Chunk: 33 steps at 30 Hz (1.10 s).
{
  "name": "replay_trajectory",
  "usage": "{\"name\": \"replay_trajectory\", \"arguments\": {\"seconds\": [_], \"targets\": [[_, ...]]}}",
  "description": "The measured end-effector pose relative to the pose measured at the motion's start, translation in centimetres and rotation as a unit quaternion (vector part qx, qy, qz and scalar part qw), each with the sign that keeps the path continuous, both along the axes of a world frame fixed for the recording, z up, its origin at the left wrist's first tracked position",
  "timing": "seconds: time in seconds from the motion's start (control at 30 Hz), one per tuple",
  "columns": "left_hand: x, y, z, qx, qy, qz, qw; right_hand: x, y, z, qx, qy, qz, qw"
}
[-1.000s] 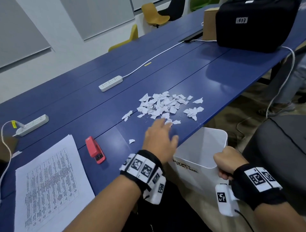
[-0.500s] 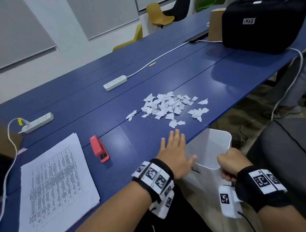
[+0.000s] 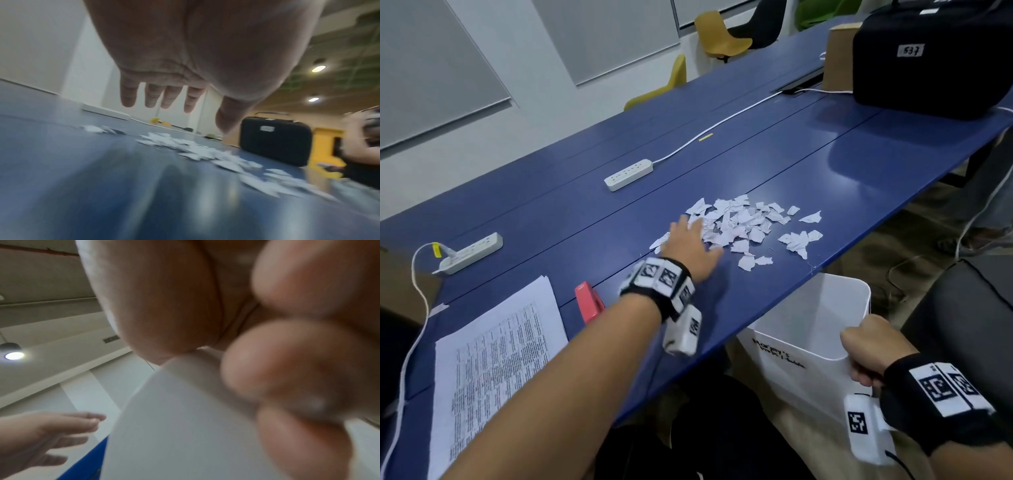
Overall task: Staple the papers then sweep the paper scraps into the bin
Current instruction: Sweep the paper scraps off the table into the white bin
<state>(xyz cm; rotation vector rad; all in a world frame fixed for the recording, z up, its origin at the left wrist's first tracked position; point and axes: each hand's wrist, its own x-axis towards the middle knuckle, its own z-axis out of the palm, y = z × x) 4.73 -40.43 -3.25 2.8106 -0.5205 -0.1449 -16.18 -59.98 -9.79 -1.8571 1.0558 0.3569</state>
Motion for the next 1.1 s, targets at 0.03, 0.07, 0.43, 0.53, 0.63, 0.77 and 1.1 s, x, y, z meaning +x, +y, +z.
{"name": "replay_trajectory", "arguments": {"seconds": [0.03,0.07,0.43,0.53,0.63,0.77,1.1], "targets": [[1.6,0.8,0.0,0.037,0.014,0.034,0.999,0.0,0.0,0.0,-0.002,0.002,0.001,1.0],[2.9,1.5,-0.2,0.071,0.038,0.058,0.995,0.0,0.0,0.0,-0.002,0.003,0.003,1.0],[-3.7,-0.9,-2.5,0.141,0.12,-0.131,0.974,0.4,-0.2,-0.4,-0.013,0.005,0.009,1.0],[-7.2,-2.3,-2.4,0.13,0.129,-0.201,0.962,0.3,-0.2,-0.4,-0.005,0.005,0.005,1.0],[-9.8,-3.5,-2.3,0.122,0.123,-0.246,0.954,0.2,-0.1,-0.4,-0.006,0.003,0.005,1.0],[-13.1,-4.5,-2.9,0.1,0.103,-0.329,0.933,0.1,0.0,-0.2,-0.007,-0.004,0.0,1.0],[-3.8,-0.7,0.5,0.004,-0.017,-0.077,0.997,0.4,-0.5,-0.1,-0.025,0.018,0.028,0.999]]}}
